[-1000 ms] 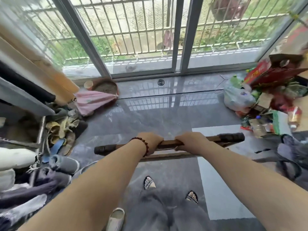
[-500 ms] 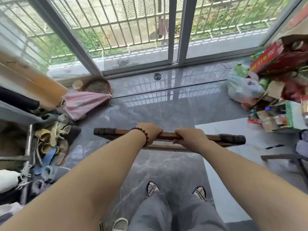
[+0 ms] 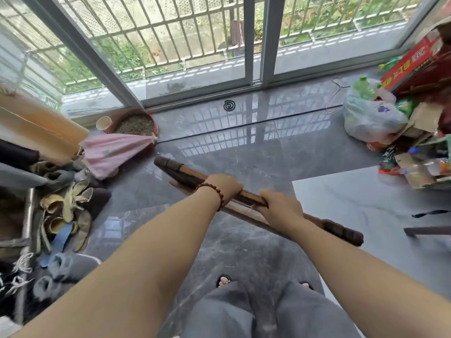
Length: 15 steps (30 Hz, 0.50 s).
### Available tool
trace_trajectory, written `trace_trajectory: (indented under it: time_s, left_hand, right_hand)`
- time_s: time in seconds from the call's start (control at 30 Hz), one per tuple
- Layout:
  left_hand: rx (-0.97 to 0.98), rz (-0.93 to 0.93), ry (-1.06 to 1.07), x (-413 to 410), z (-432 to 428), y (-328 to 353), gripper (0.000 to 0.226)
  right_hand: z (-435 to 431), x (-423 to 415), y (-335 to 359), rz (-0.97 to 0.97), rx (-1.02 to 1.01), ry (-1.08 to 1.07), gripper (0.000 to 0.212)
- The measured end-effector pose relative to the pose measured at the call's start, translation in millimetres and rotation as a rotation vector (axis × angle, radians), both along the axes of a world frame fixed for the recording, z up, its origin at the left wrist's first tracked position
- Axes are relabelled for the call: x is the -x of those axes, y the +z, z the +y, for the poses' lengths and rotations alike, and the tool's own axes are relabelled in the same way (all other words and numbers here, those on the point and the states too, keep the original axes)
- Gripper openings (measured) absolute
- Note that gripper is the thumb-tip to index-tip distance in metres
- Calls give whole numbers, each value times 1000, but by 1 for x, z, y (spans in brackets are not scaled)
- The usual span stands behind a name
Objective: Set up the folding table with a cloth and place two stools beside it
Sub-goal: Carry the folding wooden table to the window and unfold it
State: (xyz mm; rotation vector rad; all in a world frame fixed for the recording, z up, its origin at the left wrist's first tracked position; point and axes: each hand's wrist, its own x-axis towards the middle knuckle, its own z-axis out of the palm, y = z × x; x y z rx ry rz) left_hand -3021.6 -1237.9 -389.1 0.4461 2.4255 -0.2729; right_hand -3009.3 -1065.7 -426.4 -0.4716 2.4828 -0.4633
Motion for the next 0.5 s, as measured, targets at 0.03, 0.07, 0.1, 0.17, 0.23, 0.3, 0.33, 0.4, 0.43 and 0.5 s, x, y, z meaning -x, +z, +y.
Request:
trace_trajectory:
  time_s: [0.03,0.07,0.1,0.17,0.23,0.3,0.33,0.4,0.43,0.5]
  left_hand:
    - [-6,3,-2,5,0,-7,24]
    - [-14,13,-8,11,0,-13,23]
    - [-22,31,-22,17,1,-19,23]
    - [-27,96,-74,28,4,-32,23]
    - [-19,174,-130,36,8,-45,23]
    - [-15,228,-159,47,9,-58,23]
    - [-23,248,-151,54,9,-62,24]
    - [-53,283,-105,67,9,-66,25]
    - [-72,301,-71,72,9,-67,26]
    - [-164,346,75,73,14,-70,31]
  right_hand:
    - [-1,1,-5,5,3,-21,24]
    - [-2,3,-11,11,5,-45,23]
    - [-2,5,-16,15,9,-75,23]
    - [0,9,-27,14,13,-152,23]
    - [1,14,-39,10,7,-227,22]
    - [-2,22,-50,12,-6,-276,23]
    - [-4,27,-54,17,-11,-294,23]
    - [-9,41,-59,31,-11,-328,23]
    - [-10,47,-61,35,-10,-345,24]
    - [-8,57,-62,28,-10,-373,26]
